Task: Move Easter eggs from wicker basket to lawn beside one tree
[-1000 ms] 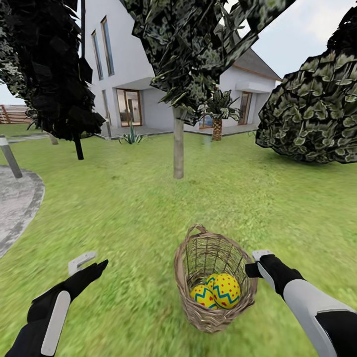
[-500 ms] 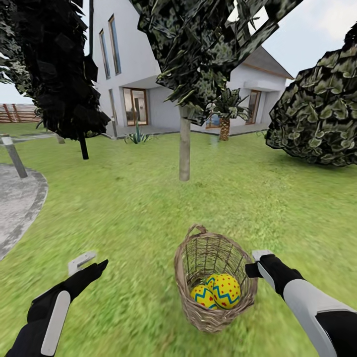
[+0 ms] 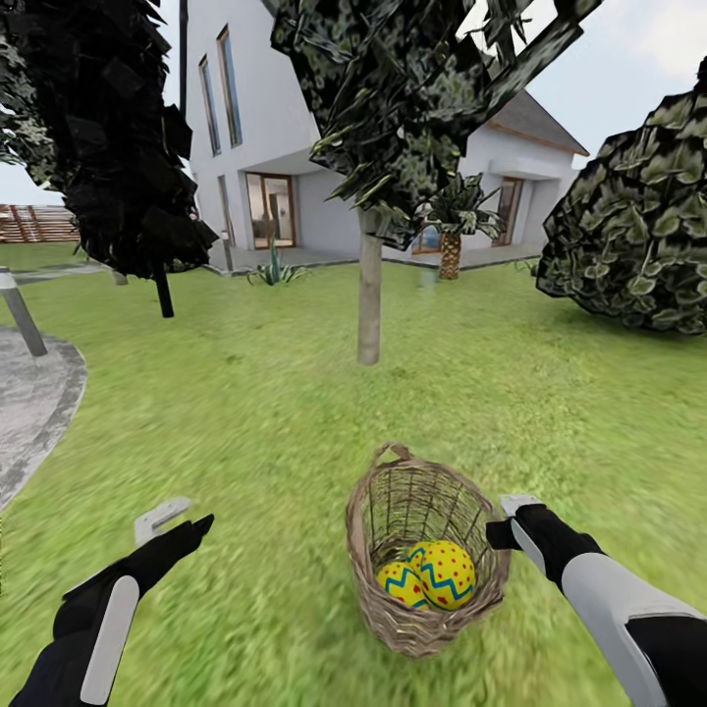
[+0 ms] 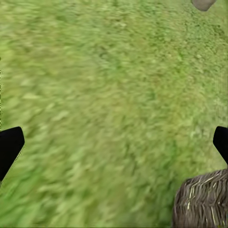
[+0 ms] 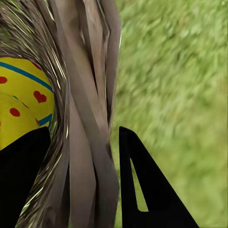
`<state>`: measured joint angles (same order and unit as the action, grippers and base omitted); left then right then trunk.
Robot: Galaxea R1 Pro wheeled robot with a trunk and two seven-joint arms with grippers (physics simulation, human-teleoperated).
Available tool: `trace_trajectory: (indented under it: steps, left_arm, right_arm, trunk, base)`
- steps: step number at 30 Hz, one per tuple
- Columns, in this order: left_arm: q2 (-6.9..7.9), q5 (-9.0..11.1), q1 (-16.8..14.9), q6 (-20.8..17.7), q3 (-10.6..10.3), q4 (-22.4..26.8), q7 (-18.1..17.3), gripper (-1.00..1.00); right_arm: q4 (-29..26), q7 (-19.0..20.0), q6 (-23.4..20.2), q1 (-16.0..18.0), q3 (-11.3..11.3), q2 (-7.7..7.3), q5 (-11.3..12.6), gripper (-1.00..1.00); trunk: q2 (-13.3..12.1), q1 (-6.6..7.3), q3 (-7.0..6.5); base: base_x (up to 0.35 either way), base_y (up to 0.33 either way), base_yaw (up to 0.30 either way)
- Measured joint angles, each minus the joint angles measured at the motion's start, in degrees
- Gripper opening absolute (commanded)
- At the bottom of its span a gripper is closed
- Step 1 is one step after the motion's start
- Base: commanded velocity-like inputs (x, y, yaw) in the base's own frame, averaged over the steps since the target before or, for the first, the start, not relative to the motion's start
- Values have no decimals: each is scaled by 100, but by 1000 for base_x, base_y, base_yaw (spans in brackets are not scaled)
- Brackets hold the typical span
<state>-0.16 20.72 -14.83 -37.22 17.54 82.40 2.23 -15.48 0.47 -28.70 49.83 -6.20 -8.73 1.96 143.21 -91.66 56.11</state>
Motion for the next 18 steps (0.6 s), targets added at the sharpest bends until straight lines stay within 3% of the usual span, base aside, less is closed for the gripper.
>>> trace_trajectory:
  steps: [4,18]
  left_arm:
    - [0,0,0,-3,-2,-1,0,100]
    - [0,-1,1,1,-1,-1,0,100]
  right_arm:
    - [-2,-4,-10,1,19,0,29,-100]
    - [-3,-5,-10,3,10,-1,13,-100]
  trunk:
    - [0,0,19]
    - [0,0,22]
  base:
    - [329,-13,133]
    - [322,-48,3]
